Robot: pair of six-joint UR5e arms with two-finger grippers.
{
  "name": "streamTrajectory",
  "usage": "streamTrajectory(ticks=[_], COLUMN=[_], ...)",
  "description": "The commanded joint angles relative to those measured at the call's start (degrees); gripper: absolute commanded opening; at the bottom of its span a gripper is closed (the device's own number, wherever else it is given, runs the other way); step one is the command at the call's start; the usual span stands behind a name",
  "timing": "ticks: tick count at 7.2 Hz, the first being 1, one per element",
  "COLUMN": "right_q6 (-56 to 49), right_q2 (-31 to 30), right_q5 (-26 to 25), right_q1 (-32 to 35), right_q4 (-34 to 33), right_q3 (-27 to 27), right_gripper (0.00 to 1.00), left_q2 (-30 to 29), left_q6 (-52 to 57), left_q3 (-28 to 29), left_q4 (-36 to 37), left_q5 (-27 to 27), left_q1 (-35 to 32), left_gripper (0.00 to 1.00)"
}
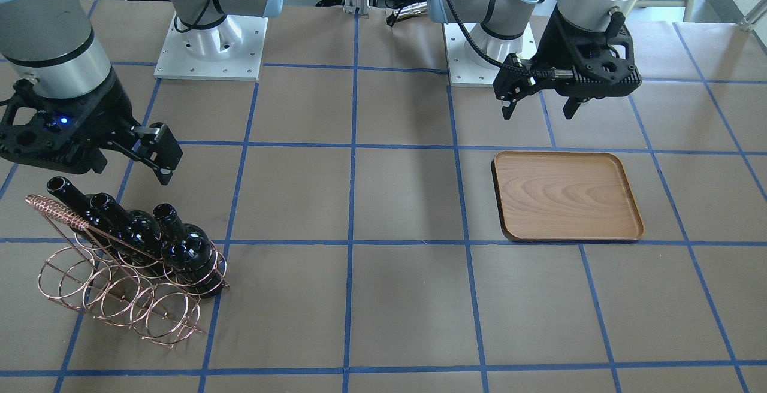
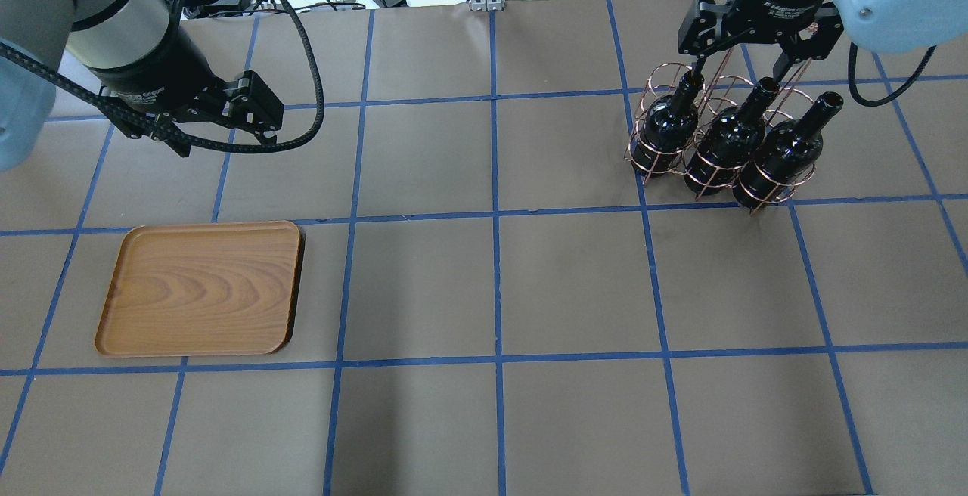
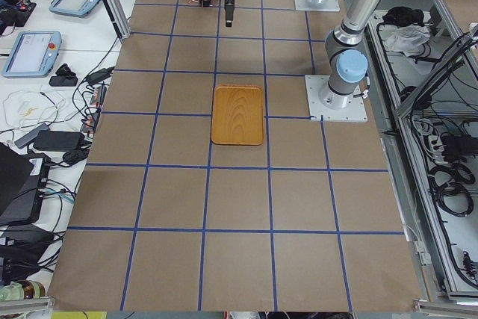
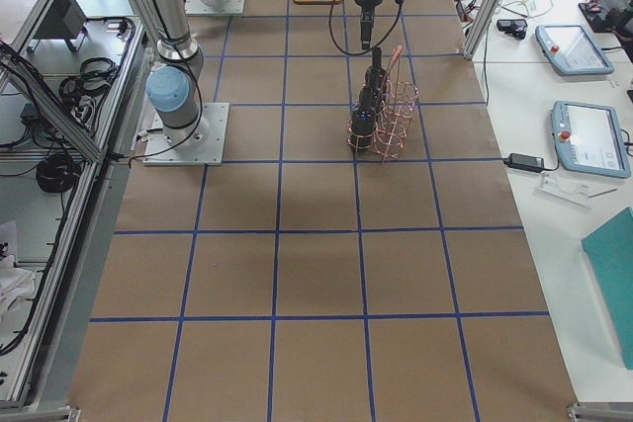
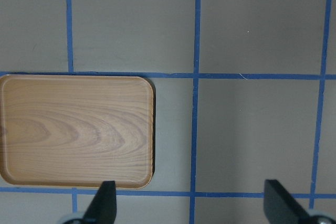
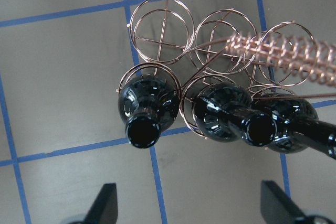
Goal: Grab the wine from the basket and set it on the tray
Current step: 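Lower the right gripper onto the nearest dark wine bottle neck and close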
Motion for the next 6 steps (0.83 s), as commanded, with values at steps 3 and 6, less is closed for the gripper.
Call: streamTrajectory(ticks=[3,6], right_q6=[-0.62,-1.76], right_q2=[1.71,3.47], right_q5=[0.17,-0.01], right_q1=[-4.12,-4.93], right_q4=[-0.49,-2.15], right_q3=[0.05,1.28], right_gripper=[0.92,0.73], left_q2=[0.00,-0.08], left_q6=[0.00,0.00], left_q3=[-0.01,-0.01], left_q4=[-0.05,-0.05], left_q5=[0.00,-0.09], left_q1=[0.00,0.00], left_gripper=[1.00,1.00])
